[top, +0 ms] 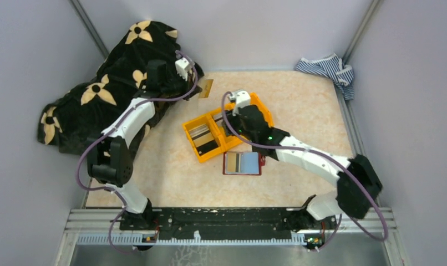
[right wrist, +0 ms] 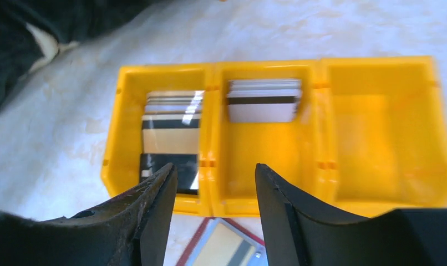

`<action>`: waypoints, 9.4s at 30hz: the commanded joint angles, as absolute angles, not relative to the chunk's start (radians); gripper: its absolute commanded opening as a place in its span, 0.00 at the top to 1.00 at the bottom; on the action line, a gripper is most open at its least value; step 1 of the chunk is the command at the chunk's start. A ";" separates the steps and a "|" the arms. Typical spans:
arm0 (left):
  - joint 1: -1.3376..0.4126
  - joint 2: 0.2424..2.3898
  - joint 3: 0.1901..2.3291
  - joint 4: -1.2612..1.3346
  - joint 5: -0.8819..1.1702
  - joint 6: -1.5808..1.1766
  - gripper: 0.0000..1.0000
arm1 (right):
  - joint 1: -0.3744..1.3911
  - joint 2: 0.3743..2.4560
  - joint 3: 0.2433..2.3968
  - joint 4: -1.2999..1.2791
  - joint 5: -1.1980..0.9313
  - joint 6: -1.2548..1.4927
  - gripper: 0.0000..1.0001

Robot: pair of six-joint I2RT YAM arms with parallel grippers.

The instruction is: Take the credit cards out of the card holder

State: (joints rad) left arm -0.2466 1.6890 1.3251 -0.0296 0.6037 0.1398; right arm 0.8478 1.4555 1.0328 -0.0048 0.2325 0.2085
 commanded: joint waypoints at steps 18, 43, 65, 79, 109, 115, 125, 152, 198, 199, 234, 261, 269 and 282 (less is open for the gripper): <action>-0.432 2.119 2.061 -0.918 0.592 0.657 1.00 | 0.578 1.222 0.663 0.067 0.220 0.290 0.45; -0.542 2.280 2.273 -1.187 0.352 0.660 1.00 | 0.567 1.249 0.601 0.116 0.198 0.302 0.45; -0.543 2.410 2.322 -1.150 0.265 0.669 1.00 | 0.566 1.295 0.598 0.135 0.194 0.298 0.45; -0.544 2.402 2.292 -1.060 0.146 0.663 0.99 | 0.567 1.307 0.599 0.139 0.189 0.296 0.45; -0.549 2.331 2.224 -0.908 -0.018 0.654 0.73 | 0.566 1.326 0.590 0.155 0.172 0.304 0.45; -0.541 2.321 2.201 -0.869 -0.082 0.653 0.72 | 0.567 1.331 0.589 0.157 0.165 0.305 0.45; -0.525 2.292 2.159 -0.798 -0.180 0.663 0.72 | 0.567 1.347 0.590 0.167 0.147 0.310 0.45; -0.530 1.733 1.481 -0.101 0.026 0.198 0.66 | 0.567 1.344 0.695 0.152 0.160 0.315 0.54; -0.989 1.549 0.521 0.532 -0.059 -0.255 0.30 | 0.596 1.175 0.390 0.344 -0.324 0.519 0.53; -0.989 1.556 0.524 0.527 -0.057 -0.255 0.31 | 0.602 1.176 0.385 0.344 -0.318 0.521 0.53; -0.988 1.418 0.517 0.360 -0.185 -0.253 0.29 | 0.405 1.362 0.284 0.426 -0.342 0.612 0.64; -0.985 1.599 0.636 0.395 -0.152 -0.279 0.31 | 0.441 1.262 0.358 0.355 -0.422 0.524 0.60; -0.985 1.695 0.631 0.355 -0.161 -0.266 0.30 | 0.469 1.274 0.391 0.341 -0.405 0.505 0.60; -0.985 1.714 0.632 0.341 -0.176 -0.271 0.30 | 0.489 1.430 0.393 0.476 -0.460 0.533 0.59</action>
State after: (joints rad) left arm -0.9867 1.6691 0.6445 0.4377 -0.1749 -0.2684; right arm 0.4713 1.3838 0.3626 0.3798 -0.4255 0.5274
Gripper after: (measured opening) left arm 0.700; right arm 0.414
